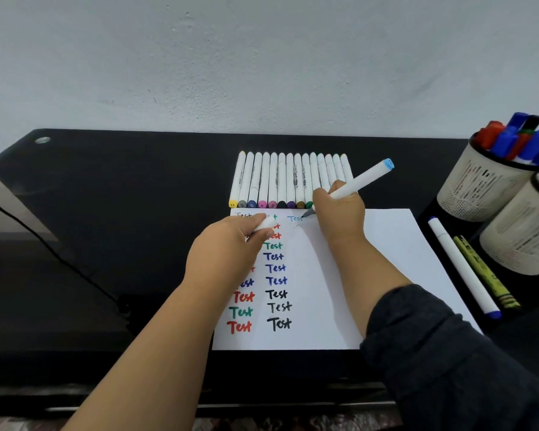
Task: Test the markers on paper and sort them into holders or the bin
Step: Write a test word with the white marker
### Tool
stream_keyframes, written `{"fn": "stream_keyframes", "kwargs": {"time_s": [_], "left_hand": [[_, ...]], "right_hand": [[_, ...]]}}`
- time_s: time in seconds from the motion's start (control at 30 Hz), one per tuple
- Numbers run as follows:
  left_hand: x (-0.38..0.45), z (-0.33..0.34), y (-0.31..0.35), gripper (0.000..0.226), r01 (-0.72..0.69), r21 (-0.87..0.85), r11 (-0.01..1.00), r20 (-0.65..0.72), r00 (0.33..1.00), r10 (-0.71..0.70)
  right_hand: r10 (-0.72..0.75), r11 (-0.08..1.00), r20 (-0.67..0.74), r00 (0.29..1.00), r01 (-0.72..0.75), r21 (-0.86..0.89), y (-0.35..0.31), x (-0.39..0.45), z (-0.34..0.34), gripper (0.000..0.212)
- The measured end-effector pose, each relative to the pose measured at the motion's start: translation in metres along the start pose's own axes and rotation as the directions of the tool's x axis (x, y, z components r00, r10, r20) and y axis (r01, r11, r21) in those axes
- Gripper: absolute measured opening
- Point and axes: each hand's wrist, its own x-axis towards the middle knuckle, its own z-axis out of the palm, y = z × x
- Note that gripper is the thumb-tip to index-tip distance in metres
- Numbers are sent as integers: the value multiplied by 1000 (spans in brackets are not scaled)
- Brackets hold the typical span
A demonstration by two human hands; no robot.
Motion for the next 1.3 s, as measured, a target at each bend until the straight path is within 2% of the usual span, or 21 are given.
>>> {"fn": "stream_keyframes", "kwargs": {"time_s": [0.13, 0.27, 0.43, 0.5, 0.7, 0.77, 0.93, 1.17, 1.3], "left_hand": [[-3, -3, 1, 45, 30, -47, 998, 43, 999, -28], [-13, -7, 4, 42, 103, -247, 964, 79, 993, -86], [-25, -12, 7, 35, 161, -492, 855, 137, 985, -107], [-29, -13, 8, 30, 177, -566, 805, 166, 981, -99], [-46, -18, 15, 26, 141, -598, 789, 189, 981, -32], [-52, -22, 18, 22, 114, -605, 788, 194, 981, 7], [-61, -27, 24, 29, 41, -588, 808, 180, 980, 82], [-60, -24, 18, 26, 16, -585, 811, 120, 991, 67], [-58, -22, 15, 34, -33, -526, 850, 43, 997, 65]], "right_hand": [[71, 997, 51, 996, -71, 7, -7, 1, -3, 33], [136, 991, 123, 983, -136, -3, -22, 0, -10, 25], [130, 960, 177, 975, -169, 225, -41, -29, -19, 22], [120, 950, 177, 977, -165, 267, -44, -45, -23, 19], [82, 954, 137, 987, -117, 276, -48, -79, -37, 20], [78, 957, 149, 986, -116, 266, -48, -86, -38, 22], [114, 961, 229, 967, -166, 222, -45, -100, -35, 26], [53, 927, 341, 938, -173, 333, -48, -106, -41, 34], [80, 912, 280, 957, -184, 367, -44, -105, -39, 39]]}}
